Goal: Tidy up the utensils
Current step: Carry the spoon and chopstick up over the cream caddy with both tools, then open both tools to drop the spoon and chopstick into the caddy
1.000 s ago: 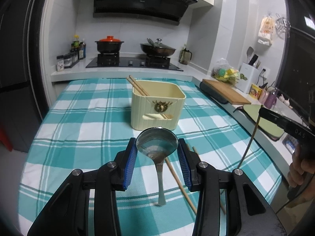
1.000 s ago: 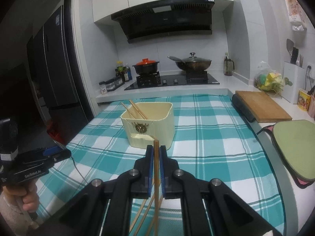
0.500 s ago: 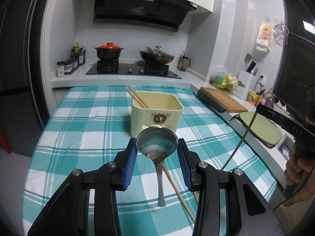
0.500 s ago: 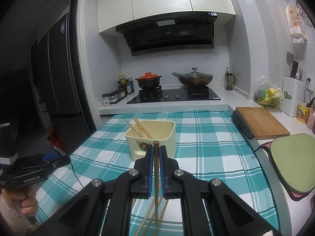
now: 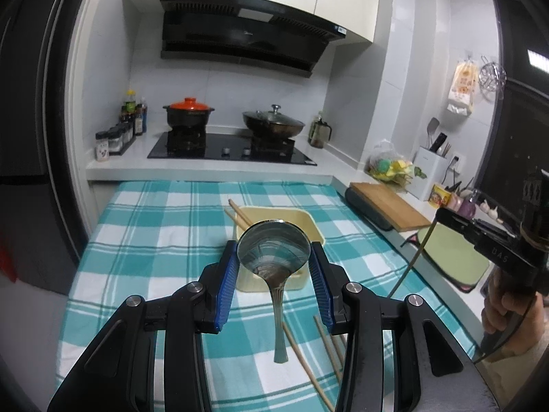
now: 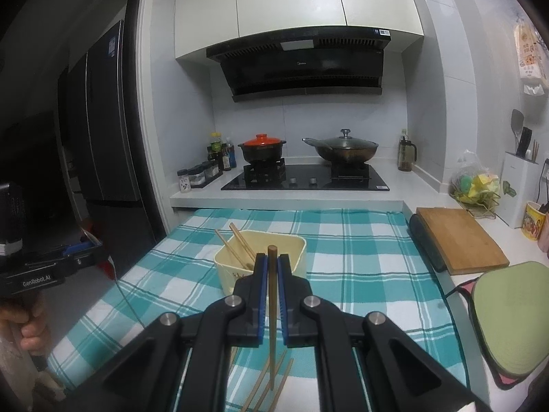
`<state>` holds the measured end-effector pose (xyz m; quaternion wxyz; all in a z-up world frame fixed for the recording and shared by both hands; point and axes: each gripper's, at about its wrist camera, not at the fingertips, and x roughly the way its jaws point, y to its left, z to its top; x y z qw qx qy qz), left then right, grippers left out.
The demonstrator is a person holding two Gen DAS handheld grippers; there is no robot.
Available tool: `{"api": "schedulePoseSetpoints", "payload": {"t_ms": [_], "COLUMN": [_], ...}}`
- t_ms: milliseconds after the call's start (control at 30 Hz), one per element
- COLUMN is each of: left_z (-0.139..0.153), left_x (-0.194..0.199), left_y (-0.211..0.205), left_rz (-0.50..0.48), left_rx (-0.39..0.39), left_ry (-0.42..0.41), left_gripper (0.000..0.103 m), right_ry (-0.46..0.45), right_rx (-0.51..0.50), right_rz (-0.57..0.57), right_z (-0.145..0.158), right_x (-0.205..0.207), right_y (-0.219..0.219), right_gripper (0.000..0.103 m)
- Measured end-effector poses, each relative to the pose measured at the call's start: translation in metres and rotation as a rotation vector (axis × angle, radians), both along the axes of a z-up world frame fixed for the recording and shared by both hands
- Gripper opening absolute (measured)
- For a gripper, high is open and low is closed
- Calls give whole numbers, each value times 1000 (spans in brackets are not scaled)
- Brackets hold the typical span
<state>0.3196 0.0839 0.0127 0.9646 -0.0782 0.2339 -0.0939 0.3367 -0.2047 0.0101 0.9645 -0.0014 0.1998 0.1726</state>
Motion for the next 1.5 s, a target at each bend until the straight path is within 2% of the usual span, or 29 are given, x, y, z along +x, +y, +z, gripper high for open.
{"api": "schedulePoseSetpoints", "payload": {"t_ms": [333,533,700,800,867,1033,1233,1300,1367,1500], "left_z": [60,67,46,22,2,-50,-90,-92,-88,-78], "left_x": [65,118,162,188,204,240,267,268,263,250], "left_y": [0,-11,-16,-20,-22,-27,-32,-28,-24,-17], "left_rz": [23,41,55,57,48,51,76,88,102,108], "left_rx": [-3,15,-5,-18,-24,-13,32,35,36,39], "left_ry": [-112,-140,-95,-27,38,181,280,277,252,235], "left_gripper": [41,41,41,41,41,41,45,63,72,77], "right_ry": [-69,-129,-153,-125,-74,124,257,269,260,212], "right_rx": [9,21,45,31,6,-77,-50,-62,-53,-90], "right_rz": [38,56,59,69,75,94,93,71,50,27], "right_z": [45,68,68,54,39,-10,-58,-66,-68,-62], "right_x": [60,100,136,161,178,218,252,257,258,248], "right_y": [18,32,40,47,52,67,70,72,71,71], "right_gripper": [6,6,6,6,6,6,7,14,44,46]}}
